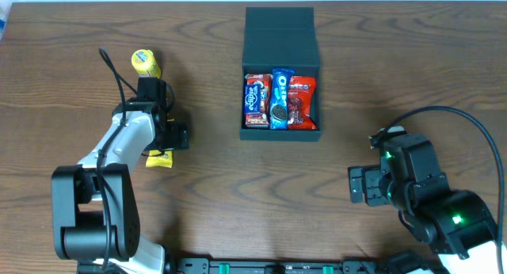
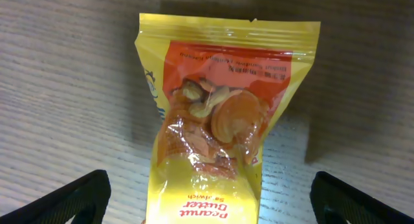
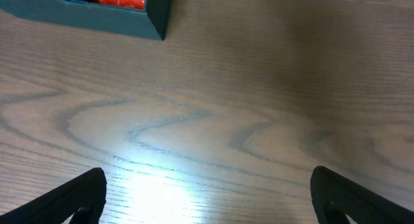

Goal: Pack container
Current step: 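Grasp the yellow peanut snack bag with the left gripper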

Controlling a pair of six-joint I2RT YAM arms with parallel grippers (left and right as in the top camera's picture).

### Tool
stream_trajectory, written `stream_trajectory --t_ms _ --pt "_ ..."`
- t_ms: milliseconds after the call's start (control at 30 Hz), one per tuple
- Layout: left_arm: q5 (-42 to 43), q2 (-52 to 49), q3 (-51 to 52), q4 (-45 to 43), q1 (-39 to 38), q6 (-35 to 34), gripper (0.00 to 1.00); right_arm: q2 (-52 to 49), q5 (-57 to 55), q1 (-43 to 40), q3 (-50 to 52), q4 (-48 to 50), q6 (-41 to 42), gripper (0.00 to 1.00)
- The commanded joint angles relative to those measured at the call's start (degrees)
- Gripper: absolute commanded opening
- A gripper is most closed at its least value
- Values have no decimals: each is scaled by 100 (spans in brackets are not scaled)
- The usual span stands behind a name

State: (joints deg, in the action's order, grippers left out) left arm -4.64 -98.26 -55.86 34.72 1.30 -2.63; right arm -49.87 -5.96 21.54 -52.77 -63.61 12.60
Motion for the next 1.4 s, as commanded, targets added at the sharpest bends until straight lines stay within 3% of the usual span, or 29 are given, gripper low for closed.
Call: stream_trajectory --t_ms 0,33,333,700,1367 --pt "33 -85 136 -37 17 90 100 9 2 -35 -13 -9 63 99" --pt "33 -85 157 -52 17 90 95 9 2 -35 -13 -9 63 99" --pt "26 -85 245 -111 17 -15 88 9 2 -35 -13 -9 63 99" --pt "44 -85 245 -120 17 -17 57 9 2 -35 -13 -9 63 99" --pt "173 -85 247 -160 17 -42 48 9 2 -35 -13 -9 63 99"
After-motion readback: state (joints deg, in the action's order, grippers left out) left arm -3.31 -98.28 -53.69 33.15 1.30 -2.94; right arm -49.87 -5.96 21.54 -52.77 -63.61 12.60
